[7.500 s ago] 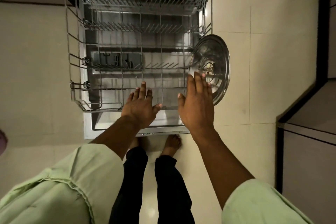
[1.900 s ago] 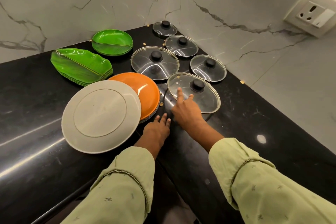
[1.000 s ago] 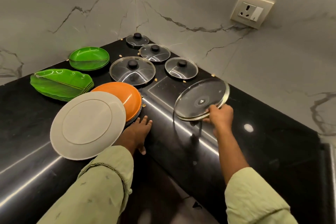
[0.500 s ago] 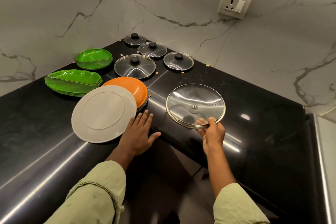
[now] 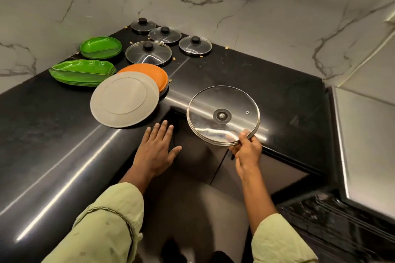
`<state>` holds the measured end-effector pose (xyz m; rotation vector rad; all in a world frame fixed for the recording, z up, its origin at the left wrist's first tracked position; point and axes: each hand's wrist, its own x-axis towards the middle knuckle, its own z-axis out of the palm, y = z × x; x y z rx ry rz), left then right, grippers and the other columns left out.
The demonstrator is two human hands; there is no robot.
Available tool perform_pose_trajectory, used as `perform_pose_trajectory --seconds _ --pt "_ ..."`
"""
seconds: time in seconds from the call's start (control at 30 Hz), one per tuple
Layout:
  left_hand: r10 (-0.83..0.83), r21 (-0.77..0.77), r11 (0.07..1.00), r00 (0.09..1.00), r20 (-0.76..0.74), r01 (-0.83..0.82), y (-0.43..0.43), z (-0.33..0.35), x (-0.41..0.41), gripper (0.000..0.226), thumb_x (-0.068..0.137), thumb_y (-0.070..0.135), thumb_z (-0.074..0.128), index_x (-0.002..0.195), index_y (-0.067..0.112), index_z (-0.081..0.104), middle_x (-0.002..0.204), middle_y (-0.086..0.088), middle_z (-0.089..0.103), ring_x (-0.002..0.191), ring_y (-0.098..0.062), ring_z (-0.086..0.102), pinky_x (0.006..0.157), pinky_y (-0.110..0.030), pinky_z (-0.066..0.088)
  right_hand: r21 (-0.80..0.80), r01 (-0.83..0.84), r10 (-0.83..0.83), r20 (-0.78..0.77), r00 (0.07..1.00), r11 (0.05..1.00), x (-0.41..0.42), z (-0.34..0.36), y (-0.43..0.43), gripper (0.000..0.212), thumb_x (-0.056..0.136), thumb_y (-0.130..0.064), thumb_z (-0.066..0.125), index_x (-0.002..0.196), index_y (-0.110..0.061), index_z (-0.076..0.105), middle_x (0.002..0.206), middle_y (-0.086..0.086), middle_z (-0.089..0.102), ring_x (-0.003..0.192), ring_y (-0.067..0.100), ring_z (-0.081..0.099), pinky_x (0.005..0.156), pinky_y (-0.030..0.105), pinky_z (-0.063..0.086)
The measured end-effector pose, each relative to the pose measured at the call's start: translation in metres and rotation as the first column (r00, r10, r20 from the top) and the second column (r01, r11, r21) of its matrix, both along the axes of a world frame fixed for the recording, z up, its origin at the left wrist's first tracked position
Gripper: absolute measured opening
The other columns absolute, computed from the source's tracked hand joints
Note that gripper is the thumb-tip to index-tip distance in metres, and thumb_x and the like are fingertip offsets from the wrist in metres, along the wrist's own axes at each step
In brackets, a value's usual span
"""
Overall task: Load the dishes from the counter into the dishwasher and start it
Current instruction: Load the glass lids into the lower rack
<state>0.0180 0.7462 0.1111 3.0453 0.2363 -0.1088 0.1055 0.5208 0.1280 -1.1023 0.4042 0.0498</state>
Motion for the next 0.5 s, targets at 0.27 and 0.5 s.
perform_pose_trajectory --seconds 0.27,0.5 --pt "0.041 0.005 0.999 0.996 0.075 -0.041 -0.057 0.011 -0.083 0.095 0.080 0.069 -0.003 0.159 0.016 0.007 0.166 -0.006 -0.001 0.153 -0.022 -0.002 0.120 -0.036 -0.008 0.137 -0.042 0.042 0.008 0.999 0.990 -0.077 0.005 -0.051 0.014 0.102 -0.004 0.044 0.112 -0.013 0.046 0.090 0.019 0.068 0.063 0.019 0.072 0.055 0.030 0.058" --pt "0.025 -0.013 1.000 0.995 0.101 -0.024 -0.131 0.002 -0.186 0.090 0.086 0.068 0.006 0.158 0.015 0.014 0.165 -0.007 0.006 0.153 -0.025 0.005 0.121 -0.038 -0.004 0.172 -0.057 0.058 -0.002 0.998 0.983 -0.168 -0.002 -0.113 0.015 0.102 -0.003 0.043 0.114 -0.012 0.043 0.088 0.020 0.068 0.067 0.023 0.071 0.060 0.037 0.061"
